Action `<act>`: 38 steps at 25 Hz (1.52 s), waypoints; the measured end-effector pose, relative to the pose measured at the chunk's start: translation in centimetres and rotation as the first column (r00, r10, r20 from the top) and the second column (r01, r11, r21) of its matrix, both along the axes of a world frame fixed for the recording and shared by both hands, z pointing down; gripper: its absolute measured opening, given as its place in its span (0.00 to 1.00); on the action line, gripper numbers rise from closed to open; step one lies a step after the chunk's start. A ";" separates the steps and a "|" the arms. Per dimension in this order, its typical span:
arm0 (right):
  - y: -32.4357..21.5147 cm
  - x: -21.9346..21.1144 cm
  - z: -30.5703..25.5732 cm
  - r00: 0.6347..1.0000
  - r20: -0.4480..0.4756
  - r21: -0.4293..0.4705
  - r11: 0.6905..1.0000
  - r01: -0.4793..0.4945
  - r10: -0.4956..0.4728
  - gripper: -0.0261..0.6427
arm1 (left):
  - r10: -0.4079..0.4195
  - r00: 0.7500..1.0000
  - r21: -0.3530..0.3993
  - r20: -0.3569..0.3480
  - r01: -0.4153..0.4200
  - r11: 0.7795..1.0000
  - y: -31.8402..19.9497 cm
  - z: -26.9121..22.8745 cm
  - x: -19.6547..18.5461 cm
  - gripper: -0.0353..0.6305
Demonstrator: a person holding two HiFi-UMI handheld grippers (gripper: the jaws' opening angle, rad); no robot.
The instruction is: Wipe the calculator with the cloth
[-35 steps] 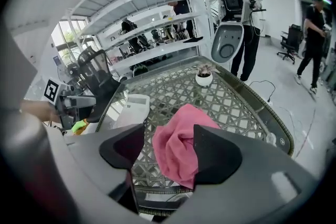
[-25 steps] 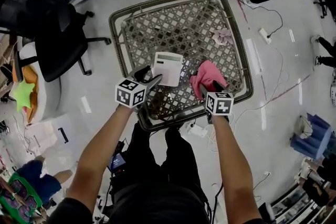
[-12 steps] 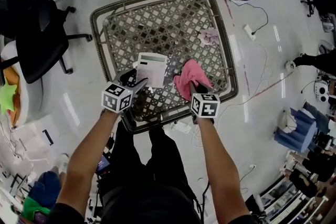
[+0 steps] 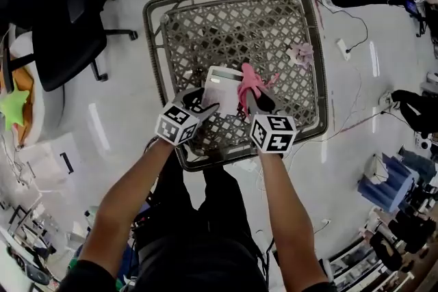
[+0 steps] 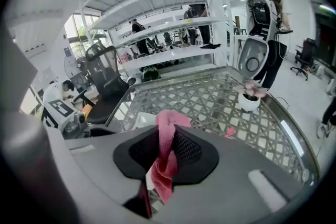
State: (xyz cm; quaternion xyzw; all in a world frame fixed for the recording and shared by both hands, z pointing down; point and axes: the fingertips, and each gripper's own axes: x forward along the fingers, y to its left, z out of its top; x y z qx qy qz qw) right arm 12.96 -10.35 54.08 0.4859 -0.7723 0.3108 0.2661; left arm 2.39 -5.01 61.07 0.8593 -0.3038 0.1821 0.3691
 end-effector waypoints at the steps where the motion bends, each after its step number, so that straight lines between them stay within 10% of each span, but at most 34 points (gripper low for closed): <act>1: -0.5 -0.9 -0.1 1.000 0.001 0.003 1.000 0.013 -0.014 0.12 | 0.005 1.000 0.001 -0.005 -0.005 1.000 0.0 -0.1 0.0 0.52; 13: -0.3 -14.4 2.9 0.947 0.019 -0.065 0.945 0.321 -0.320 0.12 | 0.050 0.999 0.023 -0.015 -0.050 0.999 0.2 -0.3 0.0 0.52; 25: 0.7 -3.2 4.1 0.987 -0.111 -0.098 0.989 0.109 -0.119 0.12 | 0.062 0.998 0.049 0.007 -0.062 0.997 0.5 -0.5 -0.1 0.52; 38: 3.9 -13.2 4.9 0.953 0.085 -0.130 0.945 0.300 -0.291 0.12 | 0.102 0.994 0.071 0.047 -0.105 0.992 3.2 -0.1 -0.8 0.52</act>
